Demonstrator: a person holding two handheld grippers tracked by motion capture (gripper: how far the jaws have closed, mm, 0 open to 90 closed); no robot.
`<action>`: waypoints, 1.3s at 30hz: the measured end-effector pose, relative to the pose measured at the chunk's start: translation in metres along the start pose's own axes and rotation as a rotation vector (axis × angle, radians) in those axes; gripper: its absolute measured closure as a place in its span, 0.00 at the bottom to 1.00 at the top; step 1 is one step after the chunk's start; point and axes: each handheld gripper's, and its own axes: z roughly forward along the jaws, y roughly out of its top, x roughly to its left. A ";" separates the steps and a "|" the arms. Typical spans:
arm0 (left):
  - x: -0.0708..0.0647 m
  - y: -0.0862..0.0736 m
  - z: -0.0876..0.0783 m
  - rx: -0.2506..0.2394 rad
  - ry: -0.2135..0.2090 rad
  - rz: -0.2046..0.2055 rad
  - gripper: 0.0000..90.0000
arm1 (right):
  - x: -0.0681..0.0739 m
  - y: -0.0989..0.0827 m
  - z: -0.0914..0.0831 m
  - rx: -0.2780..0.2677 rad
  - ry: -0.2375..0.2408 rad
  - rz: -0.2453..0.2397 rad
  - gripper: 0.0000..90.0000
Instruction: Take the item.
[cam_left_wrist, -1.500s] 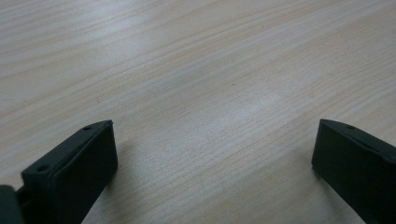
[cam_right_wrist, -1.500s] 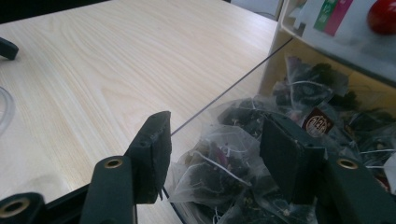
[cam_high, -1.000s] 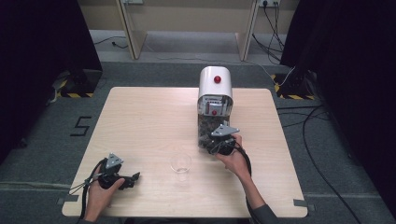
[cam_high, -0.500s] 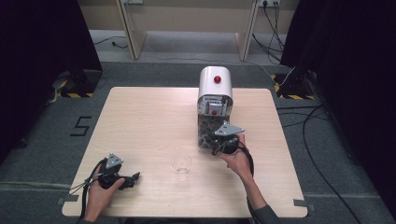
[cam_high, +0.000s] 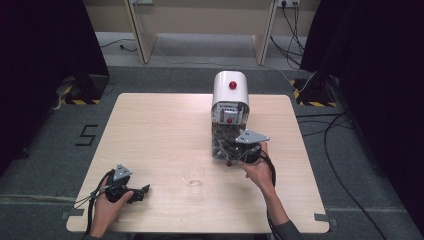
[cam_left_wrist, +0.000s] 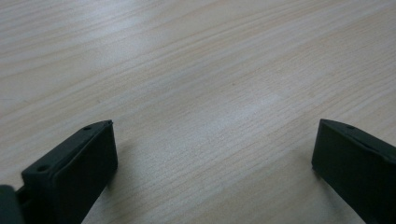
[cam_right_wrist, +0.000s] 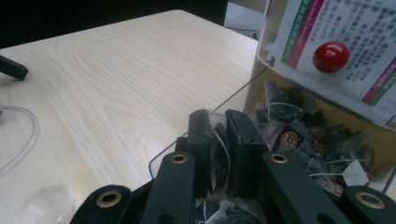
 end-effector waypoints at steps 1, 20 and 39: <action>0.000 0.000 0.000 0.000 0.000 0.000 0.00 | 0.000 0.001 -0.001 -0.004 0.003 -0.001 0.90; 0.000 0.000 0.000 0.000 0.000 0.000 0.00 | 0.004 0.009 -0.011 -0.049 0.011 -0.015 0.93; 0.000 0.000 0.000 0.000 0.000 0.000 0.00 | 0.027 0.024 -0.022 -0.109 0.087 -0.047 0.93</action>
